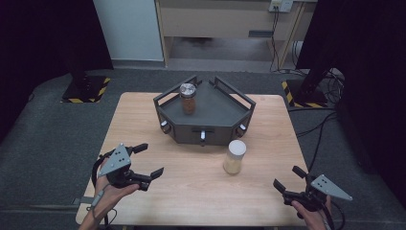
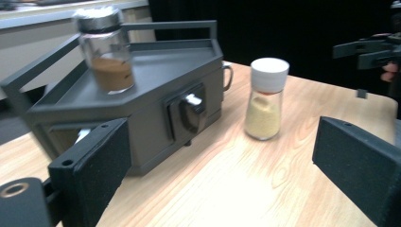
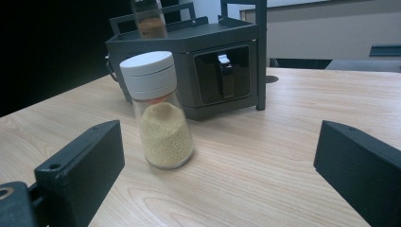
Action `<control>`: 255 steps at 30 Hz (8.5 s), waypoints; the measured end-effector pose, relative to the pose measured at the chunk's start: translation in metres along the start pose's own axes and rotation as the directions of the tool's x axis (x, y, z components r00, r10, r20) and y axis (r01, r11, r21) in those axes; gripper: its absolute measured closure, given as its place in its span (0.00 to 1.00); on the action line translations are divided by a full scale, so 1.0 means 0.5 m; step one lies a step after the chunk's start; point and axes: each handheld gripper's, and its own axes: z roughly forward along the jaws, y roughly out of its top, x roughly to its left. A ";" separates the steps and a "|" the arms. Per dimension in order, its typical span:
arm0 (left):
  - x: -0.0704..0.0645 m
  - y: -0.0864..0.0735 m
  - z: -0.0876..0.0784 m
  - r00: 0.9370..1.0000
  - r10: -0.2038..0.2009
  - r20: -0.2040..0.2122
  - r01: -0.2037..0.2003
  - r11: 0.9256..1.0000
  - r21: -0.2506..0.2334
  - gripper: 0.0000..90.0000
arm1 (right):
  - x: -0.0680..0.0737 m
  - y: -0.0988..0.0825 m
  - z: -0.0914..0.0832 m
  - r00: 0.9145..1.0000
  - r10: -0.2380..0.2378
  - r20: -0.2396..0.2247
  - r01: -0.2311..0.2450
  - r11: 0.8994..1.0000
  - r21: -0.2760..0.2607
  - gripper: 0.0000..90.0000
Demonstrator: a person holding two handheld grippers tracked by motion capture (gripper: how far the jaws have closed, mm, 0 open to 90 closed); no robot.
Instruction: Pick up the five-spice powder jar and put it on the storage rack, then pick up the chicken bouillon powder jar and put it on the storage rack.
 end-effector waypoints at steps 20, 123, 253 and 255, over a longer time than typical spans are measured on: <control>-0.012 -0.108 -0.037 0.993 -0.068 -0.096 0.076 0.993 0.090 0.03 | 0.002 0.001 0.000 1.000 -0.004 0.004 0.004 1.000 0.002 0.04; 0.042 -0.154 -0.073 0.995 -0.097 -0.010 0.097 0.995 -0.016 0.02 | 0.016 0.015 -0.003 0.999 -0.042 0.016 0.042 0.999 0.004 0.03; 0.044 -0.155 -0.070 0.992 -0.127 -0.004 0.127 0.992 0.001 0.01 | 0.007 0.310 0.409 0.886 -0.209 -0.414 0.394 0.811 0.433 0.38; 0.044 -0.154 -0.069 0.992 -0.126 -0.004 0.126 0.992 0.004 0.01 | 0.009 0.310 0.408 0.886 -0.212 -0.412 0.395 0.811 0.433 0.38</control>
